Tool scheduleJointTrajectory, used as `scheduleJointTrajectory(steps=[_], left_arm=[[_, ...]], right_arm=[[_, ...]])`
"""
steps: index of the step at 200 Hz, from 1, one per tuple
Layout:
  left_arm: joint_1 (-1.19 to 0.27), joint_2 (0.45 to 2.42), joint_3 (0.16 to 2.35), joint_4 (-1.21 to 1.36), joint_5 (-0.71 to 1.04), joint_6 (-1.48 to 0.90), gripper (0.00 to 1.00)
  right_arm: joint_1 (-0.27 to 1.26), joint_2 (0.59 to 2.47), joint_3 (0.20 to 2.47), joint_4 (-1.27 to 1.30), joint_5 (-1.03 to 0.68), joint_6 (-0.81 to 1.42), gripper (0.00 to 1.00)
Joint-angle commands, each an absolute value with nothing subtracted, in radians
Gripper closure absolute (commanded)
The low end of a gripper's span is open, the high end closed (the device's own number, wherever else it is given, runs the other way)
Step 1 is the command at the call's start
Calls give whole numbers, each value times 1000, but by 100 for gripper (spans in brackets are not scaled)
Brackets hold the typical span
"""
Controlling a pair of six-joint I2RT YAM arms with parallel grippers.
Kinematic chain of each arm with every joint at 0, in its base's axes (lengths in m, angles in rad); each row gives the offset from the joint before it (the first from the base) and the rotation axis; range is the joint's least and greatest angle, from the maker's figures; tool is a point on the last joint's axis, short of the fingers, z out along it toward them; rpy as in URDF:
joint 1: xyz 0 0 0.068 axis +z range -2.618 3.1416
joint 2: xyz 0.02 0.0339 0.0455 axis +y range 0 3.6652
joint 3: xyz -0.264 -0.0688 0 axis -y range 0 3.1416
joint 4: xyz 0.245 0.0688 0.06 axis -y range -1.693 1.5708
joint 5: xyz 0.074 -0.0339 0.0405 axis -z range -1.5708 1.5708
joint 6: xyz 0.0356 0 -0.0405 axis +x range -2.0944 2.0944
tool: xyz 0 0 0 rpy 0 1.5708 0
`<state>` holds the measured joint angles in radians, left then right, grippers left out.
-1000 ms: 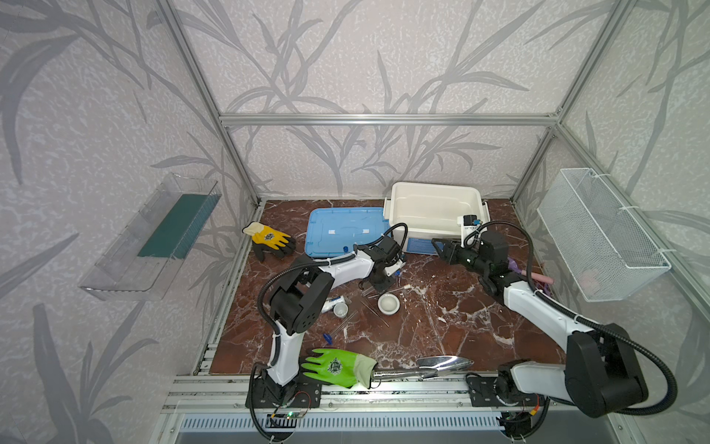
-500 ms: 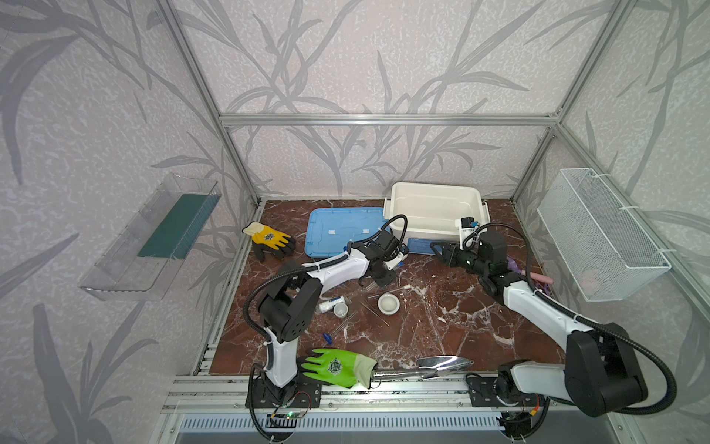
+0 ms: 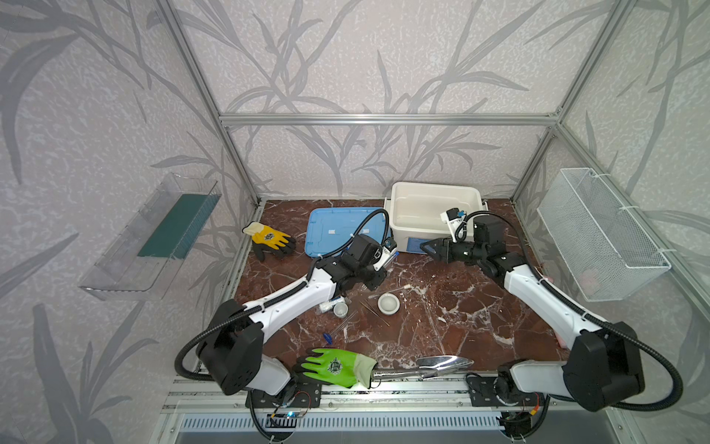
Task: Organize the chemistry lab equipment
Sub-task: 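Hold the tube upright with the left gripper while the right gripper closes on its cap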
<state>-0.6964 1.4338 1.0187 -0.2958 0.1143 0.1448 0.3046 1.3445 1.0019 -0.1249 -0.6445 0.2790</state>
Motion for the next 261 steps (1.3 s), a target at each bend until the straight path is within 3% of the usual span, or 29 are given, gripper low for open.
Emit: scheduleJointTrajectory(steps=[1,56,170,261], left_arm=[[-694,1361,968,-204,141,99,82],[-701,1253,916,-170,144,76,82],[-724,1209,914,-182,156,84,82],[-731,1207,917,-186,155,86,82]], right_arm=[[353,1353,1101,-317,-678,182,45],[459,1431,1264,-509,-642,104,46],[509,1504,1356,-432,-668,180,48],[539,1539,1364,-391,-683,199,63]])
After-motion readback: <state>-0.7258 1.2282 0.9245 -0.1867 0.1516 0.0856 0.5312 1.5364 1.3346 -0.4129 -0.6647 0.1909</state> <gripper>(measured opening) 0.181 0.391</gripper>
